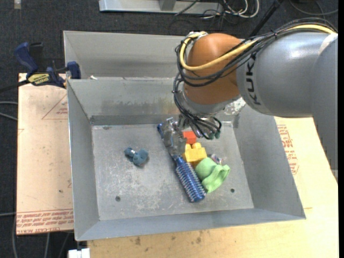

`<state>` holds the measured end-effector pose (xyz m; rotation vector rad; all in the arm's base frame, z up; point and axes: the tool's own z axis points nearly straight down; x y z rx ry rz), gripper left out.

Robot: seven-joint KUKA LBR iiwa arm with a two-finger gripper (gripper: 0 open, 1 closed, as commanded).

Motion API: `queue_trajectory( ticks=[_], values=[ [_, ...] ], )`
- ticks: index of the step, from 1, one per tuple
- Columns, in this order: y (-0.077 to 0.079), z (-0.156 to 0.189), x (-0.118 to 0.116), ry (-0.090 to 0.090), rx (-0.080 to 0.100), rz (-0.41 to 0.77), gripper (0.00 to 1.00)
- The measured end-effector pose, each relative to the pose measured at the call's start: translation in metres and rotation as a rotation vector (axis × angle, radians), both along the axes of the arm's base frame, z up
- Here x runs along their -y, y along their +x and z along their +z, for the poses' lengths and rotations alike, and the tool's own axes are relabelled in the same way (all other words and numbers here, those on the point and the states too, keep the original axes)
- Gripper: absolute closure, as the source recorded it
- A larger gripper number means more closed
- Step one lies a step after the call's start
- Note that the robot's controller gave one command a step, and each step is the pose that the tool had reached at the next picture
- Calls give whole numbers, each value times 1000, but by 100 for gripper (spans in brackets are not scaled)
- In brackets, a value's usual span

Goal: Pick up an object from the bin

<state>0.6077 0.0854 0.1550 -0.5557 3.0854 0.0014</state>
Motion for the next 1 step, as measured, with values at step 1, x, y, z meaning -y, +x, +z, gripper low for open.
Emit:
queue_trajectory(
  ticks=[1],
  values=[
    [1,8,-1,0,-2,-3,100]
  ],
)
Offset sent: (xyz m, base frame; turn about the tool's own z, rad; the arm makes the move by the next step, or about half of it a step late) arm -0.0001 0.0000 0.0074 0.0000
